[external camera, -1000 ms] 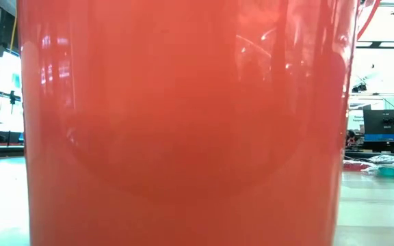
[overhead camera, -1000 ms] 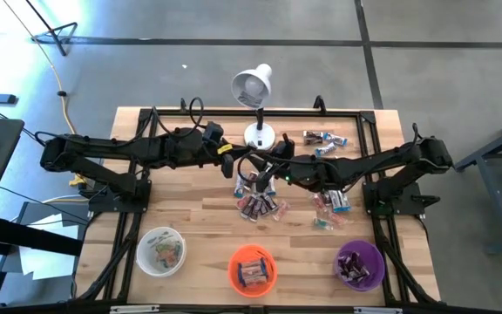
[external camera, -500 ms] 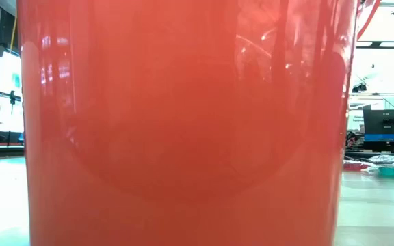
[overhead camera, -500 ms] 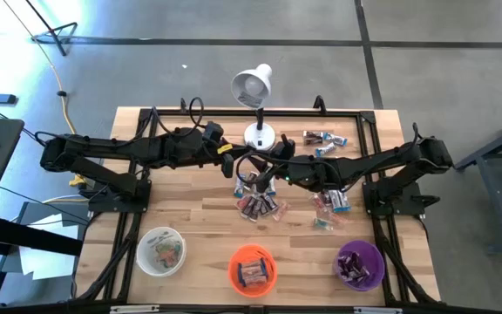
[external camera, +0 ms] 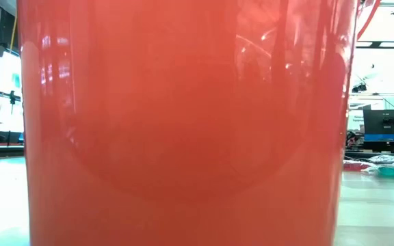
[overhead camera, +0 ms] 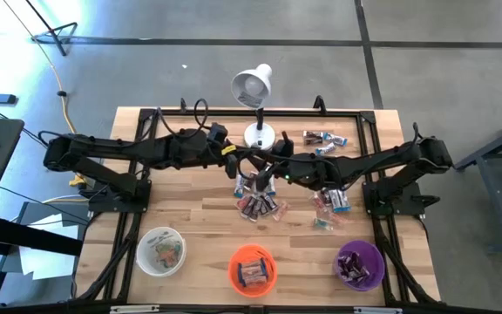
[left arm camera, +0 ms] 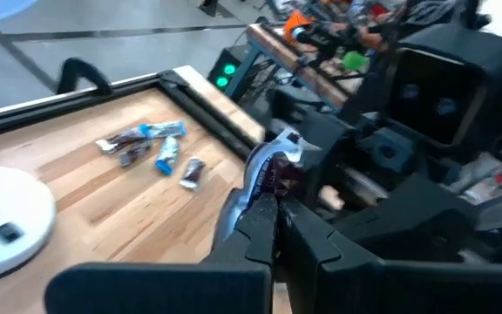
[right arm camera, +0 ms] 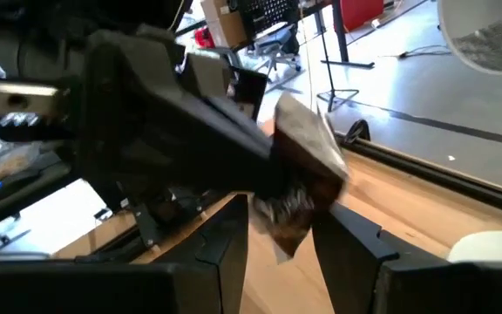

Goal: Organize candy in baskets
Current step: Put the brown chocolate bar into the purple bucket

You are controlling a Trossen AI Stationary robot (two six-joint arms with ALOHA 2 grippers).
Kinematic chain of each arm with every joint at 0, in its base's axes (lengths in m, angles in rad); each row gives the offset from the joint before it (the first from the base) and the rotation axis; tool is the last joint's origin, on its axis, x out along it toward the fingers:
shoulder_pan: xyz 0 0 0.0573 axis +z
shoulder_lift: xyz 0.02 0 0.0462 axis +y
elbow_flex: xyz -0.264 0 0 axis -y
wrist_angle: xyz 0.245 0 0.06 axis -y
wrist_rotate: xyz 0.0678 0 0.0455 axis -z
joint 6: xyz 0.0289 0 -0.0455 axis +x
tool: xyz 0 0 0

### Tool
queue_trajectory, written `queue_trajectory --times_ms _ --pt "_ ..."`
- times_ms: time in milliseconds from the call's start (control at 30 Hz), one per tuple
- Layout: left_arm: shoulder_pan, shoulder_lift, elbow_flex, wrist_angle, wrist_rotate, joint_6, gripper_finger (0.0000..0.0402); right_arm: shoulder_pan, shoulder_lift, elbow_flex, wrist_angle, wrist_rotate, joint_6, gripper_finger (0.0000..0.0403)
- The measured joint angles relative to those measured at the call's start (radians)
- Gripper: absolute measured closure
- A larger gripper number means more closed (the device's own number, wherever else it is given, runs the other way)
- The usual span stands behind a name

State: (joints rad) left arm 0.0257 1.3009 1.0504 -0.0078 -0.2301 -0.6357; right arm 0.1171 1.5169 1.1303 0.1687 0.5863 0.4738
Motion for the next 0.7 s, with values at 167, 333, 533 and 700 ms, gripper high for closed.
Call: queue_trajectory --times_ms 167,333,533,700 --pt "0.0 0.024 0.0 0.052 0.01 0.009 0.0401 -0.001 -0.001 0.0 -0.001 0.006 -0.003 0.0281" --pt "0.0 0.025 0.0 0.052 0.014 0.01 0.0401 -0.001 -0.001 0.0 -0.008 0.004 0.018 0.0294" --pt "0.001 0.026 0.0 0.046 0.015 0.011 0.0402 -0.001 -0.002 0.0 -0.034 0.004 0.018 0.0387" --pt "0.001 0.026 0.0 0.042 0.02 0.06 0.0402 0.0 -0.002 0.0 -0.06 -0.002 0.048 0.0392"
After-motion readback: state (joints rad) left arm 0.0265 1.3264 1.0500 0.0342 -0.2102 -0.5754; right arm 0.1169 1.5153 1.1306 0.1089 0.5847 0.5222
